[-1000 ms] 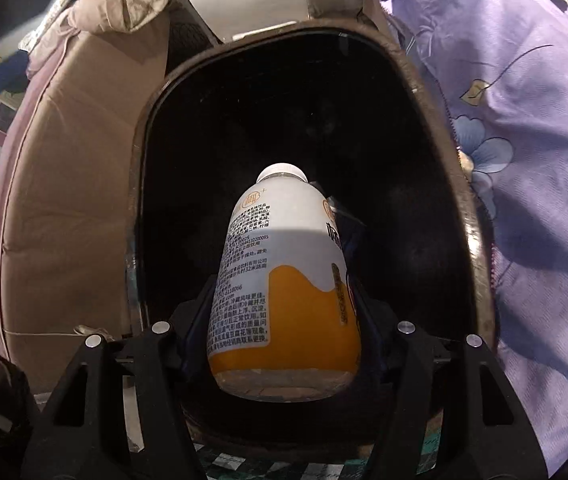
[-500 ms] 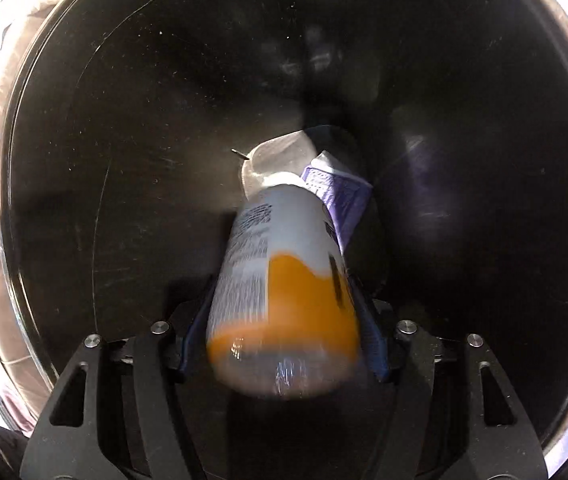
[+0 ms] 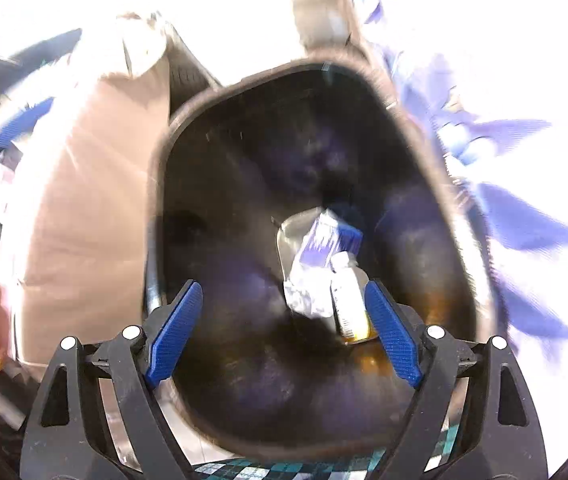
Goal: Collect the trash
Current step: 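Lower the white-orange bottle into the bin and open the right tool, then move both tools back over the bed toward the remaining trash, then grasp the yellow foam net with the right tool while the left tool grasps the green carton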
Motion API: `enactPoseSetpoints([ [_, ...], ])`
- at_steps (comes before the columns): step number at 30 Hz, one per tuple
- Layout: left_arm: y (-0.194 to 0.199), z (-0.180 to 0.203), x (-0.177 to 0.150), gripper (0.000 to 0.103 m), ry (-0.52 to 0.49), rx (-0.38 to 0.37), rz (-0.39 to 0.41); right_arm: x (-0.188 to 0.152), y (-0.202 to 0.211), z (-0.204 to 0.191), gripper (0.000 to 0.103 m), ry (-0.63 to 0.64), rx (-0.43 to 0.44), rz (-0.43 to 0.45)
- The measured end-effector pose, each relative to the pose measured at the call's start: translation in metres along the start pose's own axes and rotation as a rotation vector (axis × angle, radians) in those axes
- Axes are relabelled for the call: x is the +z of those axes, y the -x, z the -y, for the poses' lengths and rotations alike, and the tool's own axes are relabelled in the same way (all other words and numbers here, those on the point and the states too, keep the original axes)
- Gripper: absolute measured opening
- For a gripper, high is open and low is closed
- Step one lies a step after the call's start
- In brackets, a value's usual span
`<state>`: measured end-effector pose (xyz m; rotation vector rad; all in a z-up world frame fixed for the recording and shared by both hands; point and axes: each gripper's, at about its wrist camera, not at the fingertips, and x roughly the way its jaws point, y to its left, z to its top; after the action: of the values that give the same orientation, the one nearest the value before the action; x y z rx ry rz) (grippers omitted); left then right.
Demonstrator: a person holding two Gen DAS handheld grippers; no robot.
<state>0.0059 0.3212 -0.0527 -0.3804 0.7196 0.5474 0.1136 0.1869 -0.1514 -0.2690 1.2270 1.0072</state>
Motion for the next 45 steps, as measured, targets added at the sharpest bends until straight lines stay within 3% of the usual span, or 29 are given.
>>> enactPoseSetpoints([
  [4, -0.008, 0.021, -0.005, 0.088, -0.029, -0.045, -0.034, -0.025, 0.043, 0.014, 0.083, -0.04, 0.015, 0.127],
  [9, -0.01, 0.061, -0.011, 0.089, -0.111, -0.111, -0.048, -0.056, 0.089, 0.03, 0.083, -0.062, -0.034, 0.272],
  [14, -0.015, 0.121, -0.024, 0.09, -0.22, -0.231, -0.092, -0.092, 0.14, 0.054, 0.083, -0.102, -0.091, 0.414],
  [18, -0.011, 0.181, -0.042, 0.092, -0.364, -0.34, -0.12, -0.116, 0.179, 0.079, 0.083, -0.149, -0.165, 0.49],
  [25, -0.009, 0.27, -0.069, 0.092, -0.517, -0.526, -0.195, -0.158, 0.229, 0.145, 0.083, -0.297, -0.291, 0.542],
  [35, -0.008, 0.359, -0.091, 0.092, -0.722, -0.63, -0.212, -0.223, 0.302, 0.269, 0.083, -0.47, -0.528, 0.52],
  [41, -0.013, 0.388, -0.098, 0.092, -0.759, -0.647, -0.246, -0.231, 0.324, 0.34, 0.083, -0.52, -0.541, 0.491],
  [45, -0.015, 0.399, -0.104, 0.092, -0.773, -0.648, -0.265, -0.219, 0.316, 0.371, 0.083, -0.51, -0.534, 0.444],
])
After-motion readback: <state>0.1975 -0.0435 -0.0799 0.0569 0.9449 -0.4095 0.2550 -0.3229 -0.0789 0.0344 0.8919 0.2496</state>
